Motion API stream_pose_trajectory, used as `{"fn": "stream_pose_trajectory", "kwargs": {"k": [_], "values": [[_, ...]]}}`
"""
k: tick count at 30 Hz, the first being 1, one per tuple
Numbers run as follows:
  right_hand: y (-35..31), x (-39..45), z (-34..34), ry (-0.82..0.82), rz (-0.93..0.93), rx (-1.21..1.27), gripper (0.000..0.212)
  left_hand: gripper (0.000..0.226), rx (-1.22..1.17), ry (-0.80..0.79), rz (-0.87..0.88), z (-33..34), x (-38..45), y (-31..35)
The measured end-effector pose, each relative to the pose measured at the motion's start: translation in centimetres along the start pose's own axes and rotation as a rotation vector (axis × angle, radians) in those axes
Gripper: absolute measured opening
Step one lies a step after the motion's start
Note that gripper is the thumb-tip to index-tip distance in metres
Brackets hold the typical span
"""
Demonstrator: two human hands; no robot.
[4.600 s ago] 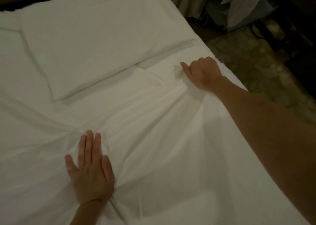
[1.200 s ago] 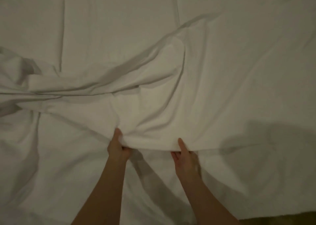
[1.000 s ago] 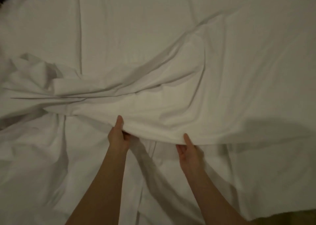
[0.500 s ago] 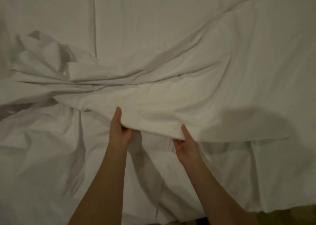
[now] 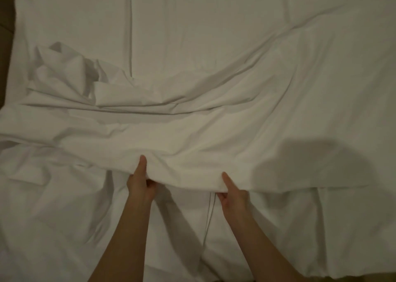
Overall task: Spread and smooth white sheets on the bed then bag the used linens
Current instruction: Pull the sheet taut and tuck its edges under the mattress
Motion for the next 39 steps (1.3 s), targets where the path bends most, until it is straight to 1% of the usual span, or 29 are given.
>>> {"fn": "stream_pose_trajectory", "kwargs": {"k": [1,5,6,7,8,9,10,11,12,13,14,15,16,18,19,20,22,24,25,27,29,30,31,32,33,35,37,39], "values": [[0.1,-0.2,-0.1,0.027,-0.017,0.005,0.045,0.035,0.015,0.032,0.034,0.0,-0.3,0.2],[0.9,0.0,-1.5,0.156,-0.061,-0.034,0.037,0.030,0.182,0.298,0.073,-3.5,-1.2,-2.2],[0.9,0.2,-1.9,0.181,-0.055,-0.088,0.035,0.032,0.191,0.343,0.090,-4.4,-1.2,-2.5],[0.4,0.3,-2.0,0.193,-0.026,-0.192,0.031,0.036,0.160,0.400,0.120,-4.9,-0.8,-2.5],[-0.4,0.1,-1.7,0.161,0.020,-0.375,0.024,0.041,0.093,0.467,0.158,-5.1,-0.2,-1.8],[-1.5,-0.3,-1.3,0.087,0.090,-0.610,0.018,0.046,0.037,0.545,0.228,-5.0,0.3,-0.7],[-2.6,-0.7,-0.9,-0.024,0.191,-0.875,0.024,0.048,0.032,0.615,0.340,-4.4,0.8,0.9],[-3.7,-1.2,-0.5,-0.136,0.319,-1.128,0.037,0.049,0.103,0.665,0.475,-3.3,0.8,2.5],[-4.7,-1.7,0.1,-0.243,0.435,-1.343,0.048,0.053,0.213,0.675,0.621,-2.0,0.5,4.0],[-5.5,-2.1,0.9,-0.329,0.510,-1.494,0.056,0.055,0.346,0.637,0.785,-0.4,0.1,5.1],[-6.0,-2.2,1.8,-0.386,0.524,-1.588,0.058,0.056,0.498,0.571,0.934,1.3,-0.3,5.8],[-6.4,-2.0,3.0,-0.418,0.479,-1.626,0.057,0.054,0.644,0.466,1.042,3.4,-0.8,6.3],[-6.6,-1.7,4.2,-0.438,0.381,-1.626,0.054,0.052,0.773,0.329,1.104,5.4,-1.0,6.3],[-6.9,-0.8,7.2,-0.468,0.096,-1.524,0.040,0.046,1.004,0.017,1.178,9.6,-1.2,6.0],[-7.2,-0.1,8.7,-0.475,-0.054,-1.433,0.031,0.043,1.125,-0.102,1.205,11.6,-1.3,5.6],[-7.7,0.8,10.3,-0.473,-0.194,-1.335,0.023,0.040,1.235,-0.190,1.229,13.4,-1.1,5.3],[-9.3,2.8,13.2,-0.447,-0.484,-1.213,0.015,0.036,1.410,-0.277,1.242,16.6,-0.7,4.8],[-11.4,4.7,16.2,-0.404,-0.734,-1.147,0.013,0.034,1.571,-0.260,1.214,19.1,0.4,4.8],[-12.5,5.4,17.6,-0.395,-0.807,-1.108,0.016,0.035,1.672,-0.229,1.178,20.0,1.2,4.8],[-14.6,6.7,20.2,-0.404,-0.862,-1.074,0.024,0.046,1.889,-0.176,1.051,21.2,2.7,5.1],[-16.0,8.3,22.4,-0.436,-0.915,-1.183,0.033,0.066,2.053,-0.167,0.913,21.6,3.7,5.7],[-16.3,9.1,23.2,-0.476,-0.978,-1.309,0.039,0.072,2.103,-0.176,0.879,21.8,4.2,6.1],[-16.5,10.0,23.8,-0.530,-1.040,-1.467,0.045,0.073,2.132,-0.192,0.886,21.9,4.6,6.6],[-16.5,10.8,24.2,-0.580,-1.086,-1.635,0.051,0.068,2.134,-0.210,0.924,22.0,5.0,7.1],[-16.5,11.5,24.5,-0.614,-1.118,-1.780,0.056,0.057,2.109,-0.216,0.982,22.0,5.4,7.8],[-16.6,12.2,25.2,-0.611,-1.221,-1.961,0.062,0.031,1.998,-0.159,1.082,22.4,5.9,9.7],[-16.7,12.5,26.2,-0.557,-1.415,-2.015,0.067,0.015,1.907,-0.113,1.150,23.2,6.4,11.7],[-17.0,12.7,27.5,-0.537,-1.512,-2.043,0.069,0.012,1.845,-0.121,1.148,24.3,6.8,13.4]]}}
Point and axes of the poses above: each hand's wrist, its own x-axis towards the middle knuckle, its own z-axis out of the palm, y = z × x, the point moved 1 cm from there along x, towards the middle knuckle, and after that the axes turned 6 degrees about x, right-handed, at the moved point
